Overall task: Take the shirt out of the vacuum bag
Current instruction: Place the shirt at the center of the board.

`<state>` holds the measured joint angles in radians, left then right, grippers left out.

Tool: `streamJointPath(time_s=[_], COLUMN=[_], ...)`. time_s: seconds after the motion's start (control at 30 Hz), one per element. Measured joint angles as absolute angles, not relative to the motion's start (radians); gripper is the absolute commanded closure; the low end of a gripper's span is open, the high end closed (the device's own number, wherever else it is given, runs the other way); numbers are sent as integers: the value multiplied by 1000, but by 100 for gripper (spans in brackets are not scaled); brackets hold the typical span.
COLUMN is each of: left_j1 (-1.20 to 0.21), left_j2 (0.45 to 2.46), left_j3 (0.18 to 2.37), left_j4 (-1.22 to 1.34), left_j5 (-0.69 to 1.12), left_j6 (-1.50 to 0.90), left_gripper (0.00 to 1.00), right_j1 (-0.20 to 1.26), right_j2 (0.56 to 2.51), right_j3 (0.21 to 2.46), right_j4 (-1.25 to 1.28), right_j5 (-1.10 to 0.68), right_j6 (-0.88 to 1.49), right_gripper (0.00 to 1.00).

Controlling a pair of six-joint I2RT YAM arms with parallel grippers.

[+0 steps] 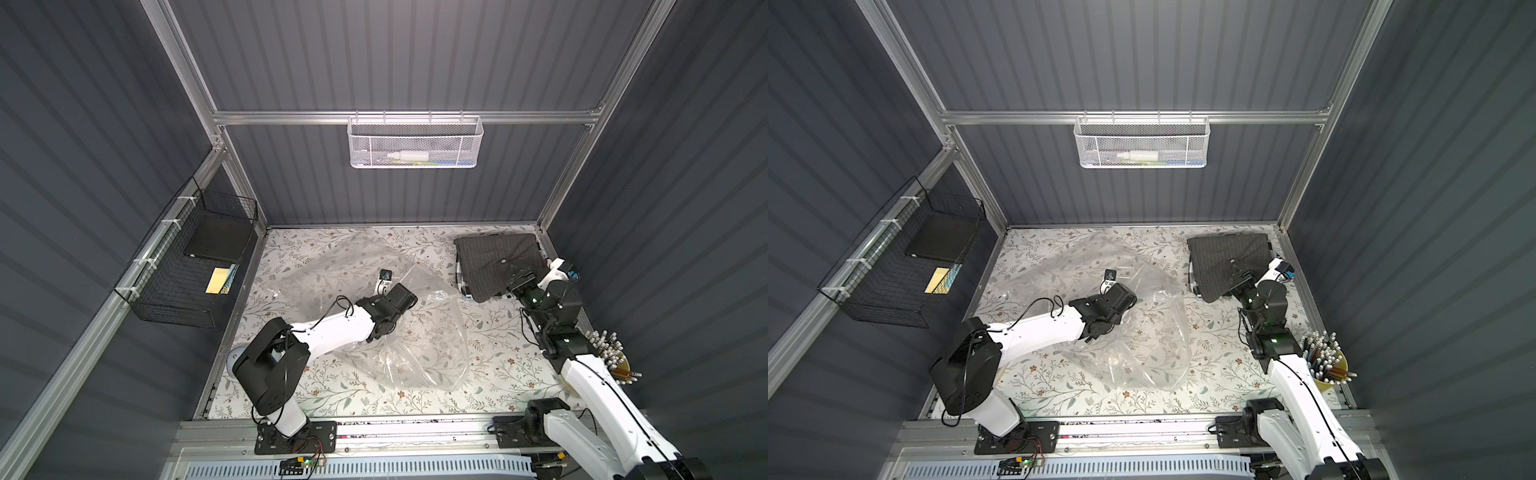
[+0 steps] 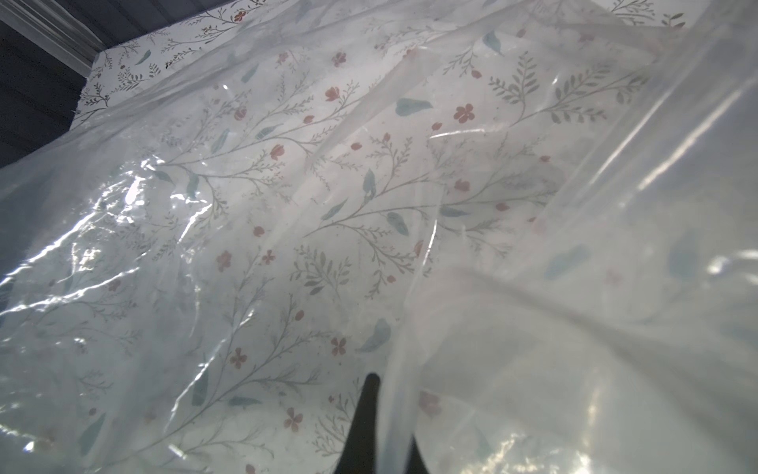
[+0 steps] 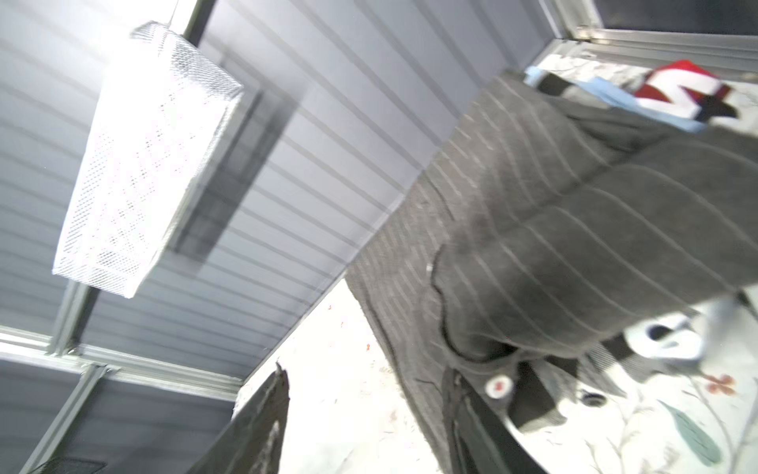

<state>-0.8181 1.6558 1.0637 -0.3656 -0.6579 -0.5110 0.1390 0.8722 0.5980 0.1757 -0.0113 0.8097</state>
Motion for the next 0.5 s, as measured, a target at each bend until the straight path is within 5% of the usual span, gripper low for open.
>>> streamJointPath(time_s=[0.23,0.3,0.5], left_j1=[-818,-818,-818], left_j2=[1642,1616,1468], left_j3=[1106,1106,1108], left_j4=[-338,-326,-269], left_j5=[-635,-625,-601], left_j6=[-479,-467,-448], left_gripper=[43,1,1], right_j1=[319,359,459], right_j2=[916,930,994], right_j3=[667,667,667], right_j4=[161,167,185], right_j5=[-46,-60,-90], right_j6=[779,776,759], right_gripper=[38,38,38])
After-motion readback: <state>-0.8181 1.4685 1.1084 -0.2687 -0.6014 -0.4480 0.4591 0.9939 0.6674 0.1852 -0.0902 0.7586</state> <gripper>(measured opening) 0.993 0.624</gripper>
